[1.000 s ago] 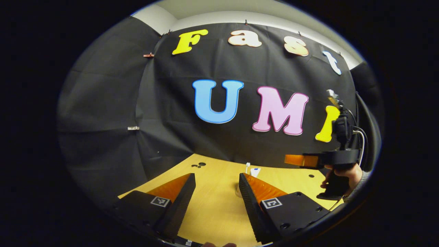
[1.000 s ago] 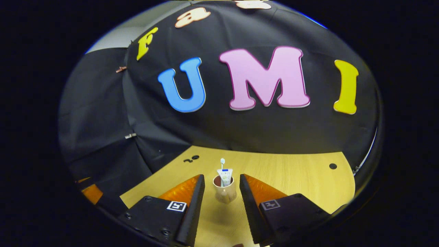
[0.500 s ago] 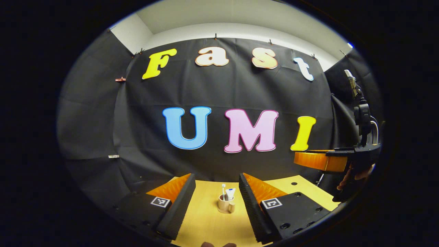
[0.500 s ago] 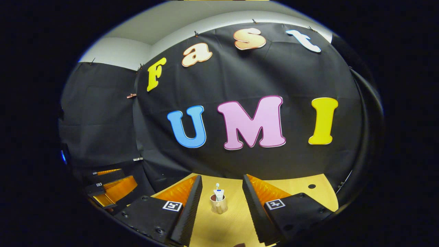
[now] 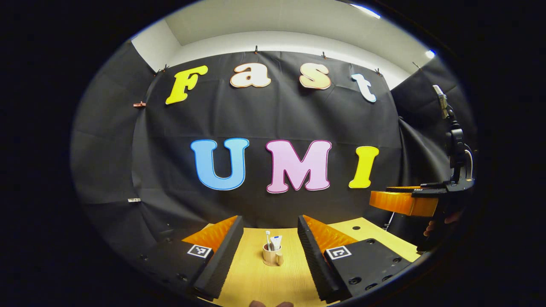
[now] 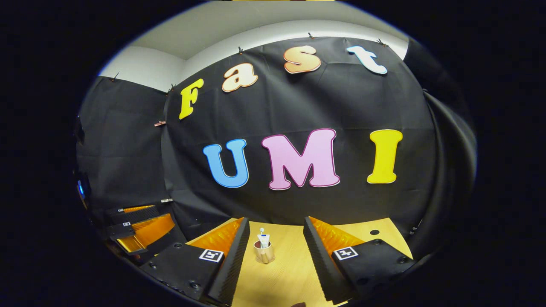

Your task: Put the toothbrush and toothpaste on the desktop into the cup, then pick up the cup and place it on the coaster on the desktop.

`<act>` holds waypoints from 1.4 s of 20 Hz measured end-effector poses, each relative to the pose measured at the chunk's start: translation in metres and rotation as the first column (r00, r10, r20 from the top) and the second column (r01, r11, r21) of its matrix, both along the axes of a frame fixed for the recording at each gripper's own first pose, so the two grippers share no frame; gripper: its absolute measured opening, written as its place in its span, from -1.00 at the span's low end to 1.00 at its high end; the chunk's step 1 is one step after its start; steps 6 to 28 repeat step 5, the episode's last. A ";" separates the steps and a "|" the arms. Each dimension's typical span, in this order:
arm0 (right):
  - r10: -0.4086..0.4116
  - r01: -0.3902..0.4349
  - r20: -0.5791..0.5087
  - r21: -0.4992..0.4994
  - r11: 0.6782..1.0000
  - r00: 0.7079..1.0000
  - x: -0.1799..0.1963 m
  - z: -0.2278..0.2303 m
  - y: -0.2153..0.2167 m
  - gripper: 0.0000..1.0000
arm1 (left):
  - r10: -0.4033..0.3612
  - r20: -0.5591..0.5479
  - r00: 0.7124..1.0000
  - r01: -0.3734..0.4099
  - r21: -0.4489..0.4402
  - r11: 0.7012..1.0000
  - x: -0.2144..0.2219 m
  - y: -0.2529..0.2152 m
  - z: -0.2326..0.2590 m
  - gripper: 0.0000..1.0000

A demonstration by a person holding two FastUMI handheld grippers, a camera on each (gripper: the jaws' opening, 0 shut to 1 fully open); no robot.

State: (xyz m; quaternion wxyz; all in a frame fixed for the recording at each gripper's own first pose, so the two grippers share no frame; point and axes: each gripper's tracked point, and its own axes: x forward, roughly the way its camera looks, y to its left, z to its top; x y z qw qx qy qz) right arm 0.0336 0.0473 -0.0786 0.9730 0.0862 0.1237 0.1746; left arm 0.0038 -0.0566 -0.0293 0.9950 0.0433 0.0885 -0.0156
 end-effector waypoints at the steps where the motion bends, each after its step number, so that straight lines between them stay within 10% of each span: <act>1: -0.007 0.007 0.005 0.000 1.000 1.000 0.001 0.002 -0.001 0.56 | -0.001 0.000 1.000 0.001 0.000 1.000 0.000 -0.001 0.000 0.64; 28: -0.010 0.011 0.012 -0.018 1.000 1.000 0.001 0.002 -0.001 0.56 | -0.006 -0.003 1.000 0.006 0.005 1.000 0.001 -0.001 -0.002 0.65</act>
